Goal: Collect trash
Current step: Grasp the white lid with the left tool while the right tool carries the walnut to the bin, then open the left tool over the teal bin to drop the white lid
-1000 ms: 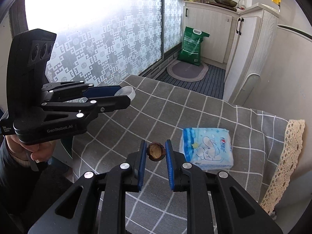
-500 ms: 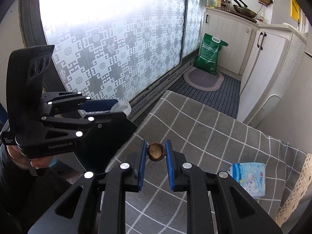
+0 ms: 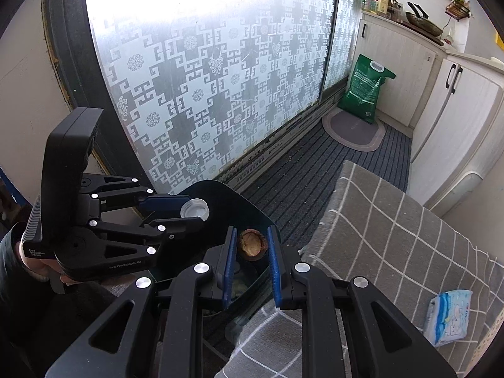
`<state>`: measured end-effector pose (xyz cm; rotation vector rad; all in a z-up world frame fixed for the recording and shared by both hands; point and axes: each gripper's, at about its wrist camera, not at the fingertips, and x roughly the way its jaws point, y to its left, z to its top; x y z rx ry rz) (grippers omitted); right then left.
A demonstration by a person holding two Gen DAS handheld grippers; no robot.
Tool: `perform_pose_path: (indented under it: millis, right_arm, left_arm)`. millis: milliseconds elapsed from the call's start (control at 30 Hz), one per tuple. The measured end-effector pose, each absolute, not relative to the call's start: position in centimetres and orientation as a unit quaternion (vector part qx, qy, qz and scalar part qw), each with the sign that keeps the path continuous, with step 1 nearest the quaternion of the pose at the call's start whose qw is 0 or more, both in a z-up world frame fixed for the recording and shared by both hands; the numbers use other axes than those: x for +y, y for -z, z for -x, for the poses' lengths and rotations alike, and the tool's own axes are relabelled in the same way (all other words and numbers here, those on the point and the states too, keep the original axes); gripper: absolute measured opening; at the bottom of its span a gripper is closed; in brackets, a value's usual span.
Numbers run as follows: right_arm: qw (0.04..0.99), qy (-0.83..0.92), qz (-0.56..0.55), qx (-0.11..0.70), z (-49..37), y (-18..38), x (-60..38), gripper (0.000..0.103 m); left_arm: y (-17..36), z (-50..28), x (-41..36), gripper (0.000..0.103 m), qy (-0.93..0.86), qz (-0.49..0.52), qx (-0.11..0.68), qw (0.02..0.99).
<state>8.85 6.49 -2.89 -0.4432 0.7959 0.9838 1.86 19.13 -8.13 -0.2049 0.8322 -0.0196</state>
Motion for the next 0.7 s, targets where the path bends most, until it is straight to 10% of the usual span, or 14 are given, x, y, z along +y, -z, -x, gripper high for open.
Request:
perform_pose_path:
  millis: [700]
  right_arm:
    - [0.76,-0.452,0.226,0.408,-7.7,6.7,11.5,0.019]
  left_arm:
    - [13.7,-0.6,21.2,0.033,-0.033,0.1,0.468,0.878]
